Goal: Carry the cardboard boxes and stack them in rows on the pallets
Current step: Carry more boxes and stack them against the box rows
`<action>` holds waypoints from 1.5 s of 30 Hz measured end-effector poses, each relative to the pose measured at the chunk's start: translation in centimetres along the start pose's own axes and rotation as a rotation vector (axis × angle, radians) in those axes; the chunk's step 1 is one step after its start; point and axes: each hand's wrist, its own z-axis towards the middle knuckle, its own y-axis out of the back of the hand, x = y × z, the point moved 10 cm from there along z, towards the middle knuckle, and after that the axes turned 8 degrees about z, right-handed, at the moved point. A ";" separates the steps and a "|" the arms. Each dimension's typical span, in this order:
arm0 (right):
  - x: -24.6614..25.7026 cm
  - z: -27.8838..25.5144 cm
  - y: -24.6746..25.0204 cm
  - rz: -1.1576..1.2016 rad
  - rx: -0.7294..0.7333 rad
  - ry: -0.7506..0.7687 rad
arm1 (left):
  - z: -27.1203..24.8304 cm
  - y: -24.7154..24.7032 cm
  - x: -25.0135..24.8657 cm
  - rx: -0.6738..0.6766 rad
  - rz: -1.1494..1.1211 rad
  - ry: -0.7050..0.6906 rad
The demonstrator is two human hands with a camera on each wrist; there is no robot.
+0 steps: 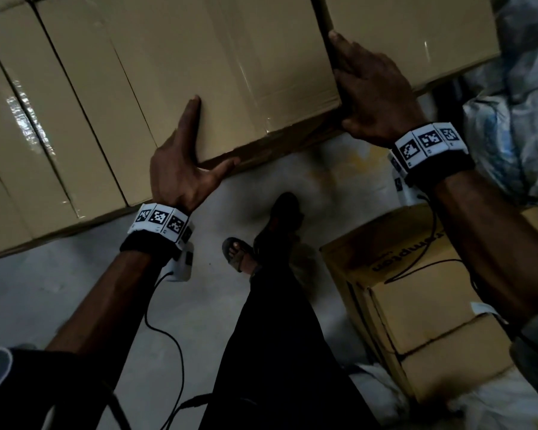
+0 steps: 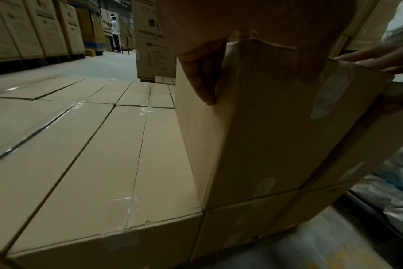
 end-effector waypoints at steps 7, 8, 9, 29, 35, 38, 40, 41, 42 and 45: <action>0.1 -1.0 -0.5 -0.009 -0.003 -0.005 | 0.0 -0.1 0.2 0.038 0.011 -0.017; 0.0 -1.1 -0.6 -0.016 -0.003 -0.011 | -0.1 -0.2 0.2 0.052 0.004 -0.027; 0.0 -1.2 -0.7 -0.023 -0.003 -0.017 | -0.1 -0.2 0.3 0.063 0.004 -0.041; -5.0 -4.1 -0.5 0.050 -0.101 -0.175 | -1.1 -0.4 1.2 -0.007 -0.306 0.131; -2.9 -2.2 -0.6 0.034 -0.059 -0.121 | 1.8 -0.9 3.9 -0.052 -0.711 0.525; -2.3 -1.4 -0.8 0.014 -0.027 -0.131 | 4.8 -1.6 3.3 0.027 -0.703 0.489; -2.2 -1.5 -1.1 0.007 -0.013 -0.146 | 5.9 -1.6 3.7 0.053 -0.594 0.447; -2.1 -1.6 -1.2 0.004 -0.015 -0.151 | 6.2 -1.6 3.9 0.067 -0.553 0.431; -2.1 -1.7 -1.2 -0.003 -0.021 -0.152 | 6.4 -1.7 4.0 0.084 -0.524 0.423; -2.3 -1.7 -1.5 -0.029 -0.039 -0.150 | 6.8 -1.7 3.8 0.096 -0.488 0.378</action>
